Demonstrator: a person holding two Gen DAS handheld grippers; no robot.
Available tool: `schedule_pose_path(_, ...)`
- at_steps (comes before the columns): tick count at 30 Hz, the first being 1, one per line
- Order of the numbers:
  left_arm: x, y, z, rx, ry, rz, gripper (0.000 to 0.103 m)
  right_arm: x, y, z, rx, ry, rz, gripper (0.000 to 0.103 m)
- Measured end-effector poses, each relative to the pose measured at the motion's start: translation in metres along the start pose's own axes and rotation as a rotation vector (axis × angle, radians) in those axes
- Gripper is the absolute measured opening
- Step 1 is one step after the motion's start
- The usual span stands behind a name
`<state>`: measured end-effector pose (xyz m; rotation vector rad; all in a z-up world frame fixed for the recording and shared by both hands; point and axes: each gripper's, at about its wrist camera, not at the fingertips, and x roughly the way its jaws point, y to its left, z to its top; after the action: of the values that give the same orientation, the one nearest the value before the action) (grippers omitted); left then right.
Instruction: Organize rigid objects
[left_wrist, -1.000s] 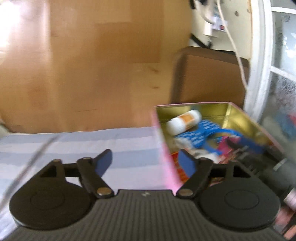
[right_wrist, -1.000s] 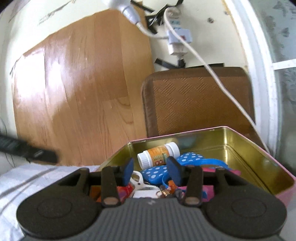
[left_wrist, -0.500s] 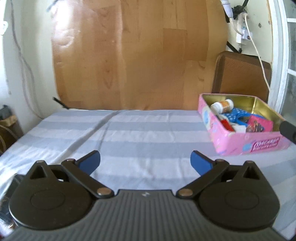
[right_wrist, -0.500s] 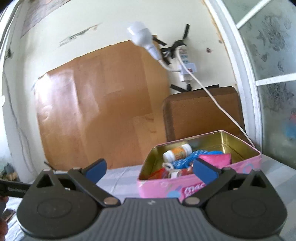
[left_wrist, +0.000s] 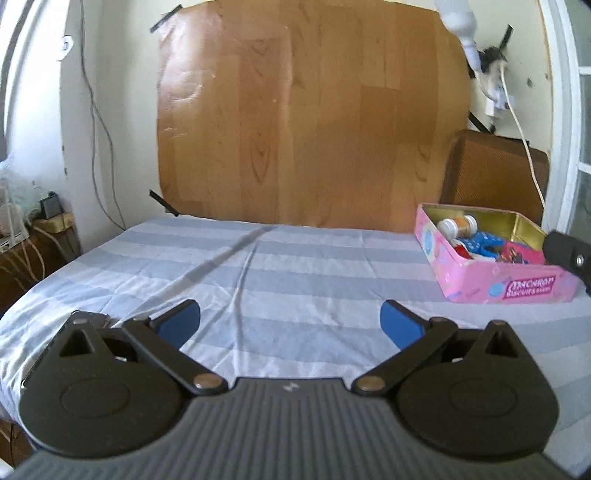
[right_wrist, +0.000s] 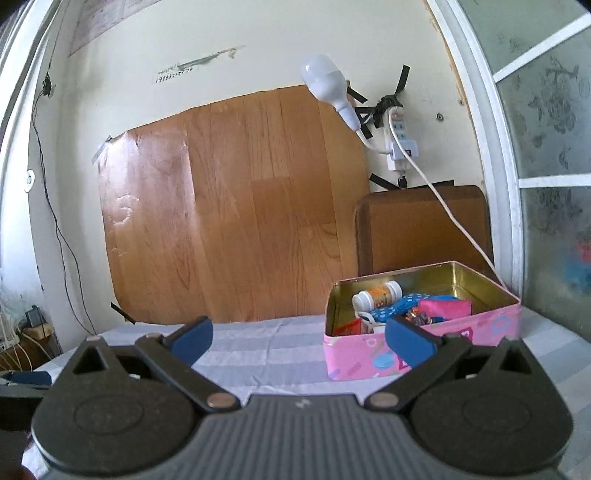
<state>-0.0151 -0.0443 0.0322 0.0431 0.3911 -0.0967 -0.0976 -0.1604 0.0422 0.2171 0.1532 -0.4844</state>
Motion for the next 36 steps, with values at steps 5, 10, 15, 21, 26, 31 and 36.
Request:
schedule_pose_path(5, 0.001, 0.000, 0.000, -0.012, 0.014, -0.011, 0.103, 0.006, -0.002, 0.003, 0.030, 0.107, 0.009, 0.103)
schedule_pose_path(10, 0.003, -0.007, -0.003, -0.005, 0.046, -0.027, 0.103, 0.008, -0.008, -0.002, 0.048, 0.136, 0.014, 0.103)
schedule_pose_path(15, 0.003, -0.014, -0.006, 0.006, 0.057, -0.040, 0.103, 0.009, -0.013, -0.005, 0.048, 0.157, 0.020, 0.103)
schedule_pose_path(21, 0.002, -0.026, -0.006, 0.061, 0.056, 0.023, 0.103, 0.007, -0.019, -0.008, 0.062, 0.172, 0.015, 0.103)
schedule_pose_path(26, 0.001, -0.029, -0.007, 0.065, 0.078, 0.017, 0.103, 0.005, -0.025, -0.010, 0.077, 0.176, 0.009, 0.103)
schedule_pose_path(31, 0.004, -0.029, -0.008, 0.057, 0.125, -0.013, 0.103, 0.001, -0.025, -0.011, 0.072, 0.171, 0.006, 0.103)
schedule_pose_path(36, 0.005, -0.032, -0.010, 0.055, 0.154, -0.016, 0.103, 0.001, -0.023, -0.011, 0.068, 0.180, 0.007, 0.103)
